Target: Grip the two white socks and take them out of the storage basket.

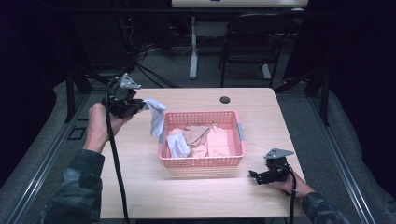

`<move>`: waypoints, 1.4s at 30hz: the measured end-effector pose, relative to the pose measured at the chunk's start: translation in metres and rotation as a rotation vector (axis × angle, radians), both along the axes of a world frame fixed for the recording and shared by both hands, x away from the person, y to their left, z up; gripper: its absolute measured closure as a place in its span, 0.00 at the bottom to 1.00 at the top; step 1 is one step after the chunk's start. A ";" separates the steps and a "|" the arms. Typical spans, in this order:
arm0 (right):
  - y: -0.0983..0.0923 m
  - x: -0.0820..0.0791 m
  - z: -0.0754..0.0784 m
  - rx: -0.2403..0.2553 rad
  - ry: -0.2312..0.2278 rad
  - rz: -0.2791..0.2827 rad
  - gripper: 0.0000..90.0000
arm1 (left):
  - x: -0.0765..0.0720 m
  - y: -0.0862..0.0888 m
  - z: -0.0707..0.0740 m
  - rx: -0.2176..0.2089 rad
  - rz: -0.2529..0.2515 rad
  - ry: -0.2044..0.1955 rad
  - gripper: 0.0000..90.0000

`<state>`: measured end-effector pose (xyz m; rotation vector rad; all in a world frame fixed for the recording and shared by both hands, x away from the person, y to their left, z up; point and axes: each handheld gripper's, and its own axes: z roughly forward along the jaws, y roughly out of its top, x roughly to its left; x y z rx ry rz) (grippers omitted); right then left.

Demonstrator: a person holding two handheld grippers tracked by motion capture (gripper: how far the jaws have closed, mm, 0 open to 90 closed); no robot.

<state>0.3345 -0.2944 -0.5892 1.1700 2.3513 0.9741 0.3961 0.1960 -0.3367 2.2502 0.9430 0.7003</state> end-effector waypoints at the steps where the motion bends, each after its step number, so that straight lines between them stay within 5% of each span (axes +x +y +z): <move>1: 0.000 0.000 0.000 0.000 0.000 0.000 0.00 | -0.001 0.003 0.001 -0.003 0.007 0.000 0.95; 18: 0.000 0.000 0.000 0.004 0.002 0.000 0.00 | -0.012 0.069 0.002 -0.041 0.147 0.063 0.95; 32: 0.000 0.000 0.000 0.004 0.001 0.001 0.00 | 0.004 0.098 -0.037 -0.026 0.242 0.193 0.95; 42: 0.001 -0.001 0.000 0.001 -0.004 -0.007 0.00 | 0.017 0.109 -0.079 -0.018 0.294 0.278 0.95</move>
